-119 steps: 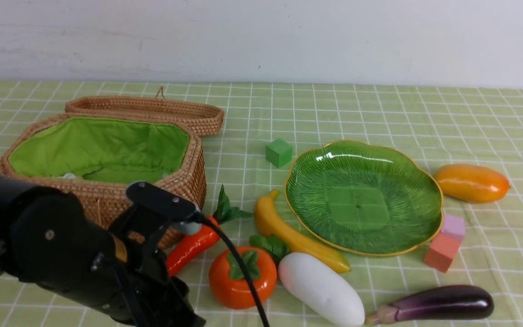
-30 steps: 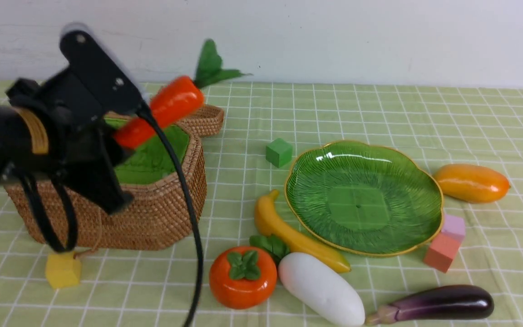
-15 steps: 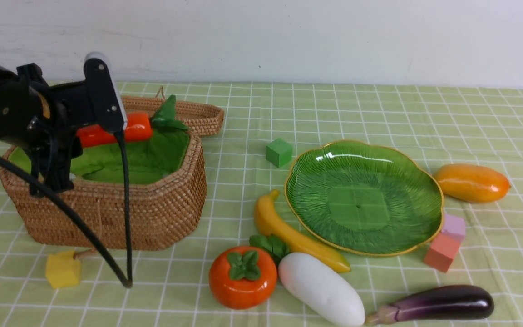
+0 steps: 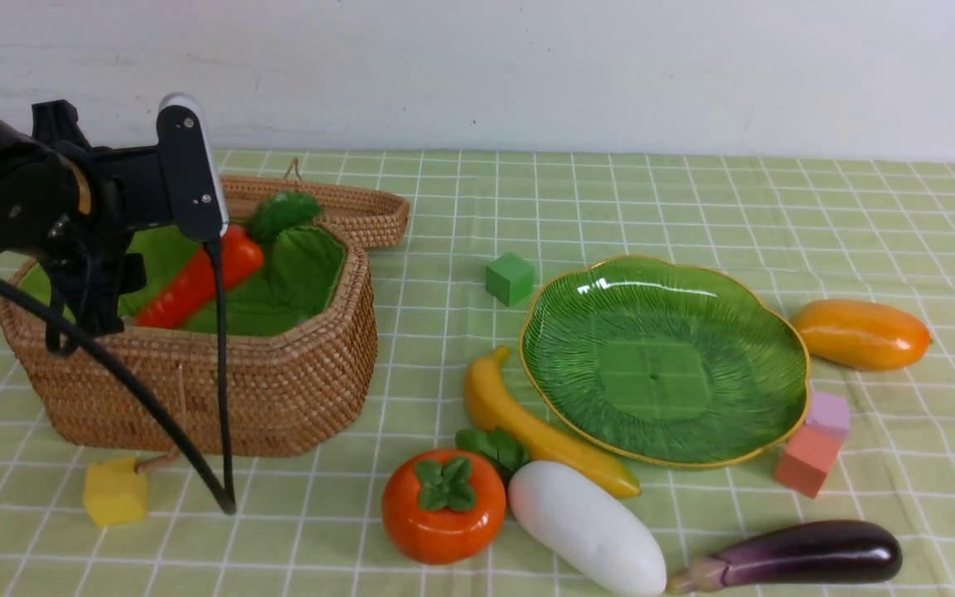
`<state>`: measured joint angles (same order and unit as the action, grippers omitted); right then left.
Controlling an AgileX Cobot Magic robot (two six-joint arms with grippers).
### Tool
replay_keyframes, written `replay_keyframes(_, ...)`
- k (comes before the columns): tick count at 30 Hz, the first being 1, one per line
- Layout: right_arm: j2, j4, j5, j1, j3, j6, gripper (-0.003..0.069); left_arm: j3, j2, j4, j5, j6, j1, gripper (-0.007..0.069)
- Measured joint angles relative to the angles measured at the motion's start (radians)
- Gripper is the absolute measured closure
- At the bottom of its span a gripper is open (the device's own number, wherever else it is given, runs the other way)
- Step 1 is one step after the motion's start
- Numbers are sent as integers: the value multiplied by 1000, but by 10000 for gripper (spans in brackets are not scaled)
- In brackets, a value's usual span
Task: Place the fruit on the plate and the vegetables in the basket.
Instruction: Use the left arm to grab a carrot and put it into the left basket, then grab a tomato with your left arm and place it on the plate on the right.
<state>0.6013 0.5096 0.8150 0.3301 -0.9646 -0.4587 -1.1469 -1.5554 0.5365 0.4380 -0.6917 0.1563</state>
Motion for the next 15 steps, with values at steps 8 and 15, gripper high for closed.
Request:
replay_keyframes(8, 0, 2, 8, 0, 0, 0, 573, 0, 112, -67, 38, 231, 20, 56)
replay_keyframes(15, 0, 3, 68, 0, 0, 38, 564, 0, 219, -289, 142, 536, 170, 298)
